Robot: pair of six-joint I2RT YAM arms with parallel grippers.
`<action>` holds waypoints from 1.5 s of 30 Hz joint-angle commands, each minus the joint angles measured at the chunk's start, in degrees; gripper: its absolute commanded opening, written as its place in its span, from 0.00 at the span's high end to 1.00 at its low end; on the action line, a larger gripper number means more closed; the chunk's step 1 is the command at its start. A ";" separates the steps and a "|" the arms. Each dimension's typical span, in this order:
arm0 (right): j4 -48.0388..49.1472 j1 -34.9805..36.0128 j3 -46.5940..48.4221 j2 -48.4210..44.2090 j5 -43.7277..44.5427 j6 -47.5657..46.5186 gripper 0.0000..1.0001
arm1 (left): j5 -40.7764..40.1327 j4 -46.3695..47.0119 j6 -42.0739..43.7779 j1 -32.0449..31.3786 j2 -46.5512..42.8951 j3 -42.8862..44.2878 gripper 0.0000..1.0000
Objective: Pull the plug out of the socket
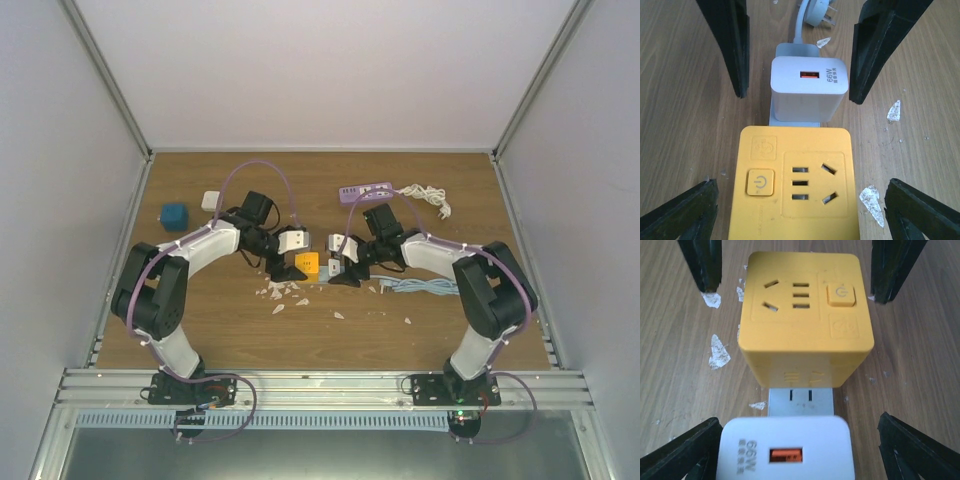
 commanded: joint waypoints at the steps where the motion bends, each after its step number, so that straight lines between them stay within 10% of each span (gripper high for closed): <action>1: 1.93 1.40 2.20 1.65 0.81 0.26 0.18 | -0.11 2.62 -0.09 -1.42 1.13 -0.89 0.13; 22: -2.60 2.56 4.98 4.71 3.85 -1.71 0.53 | 6.74 3.22 -2.06 -1.56 -1.82 1.64 0.54; 45: -2.07 2.73 5.07 7.09 9.14 0.17 0.70 | 6.62 10.00 -1.57 -1.08 -8.56 -3.81 0.68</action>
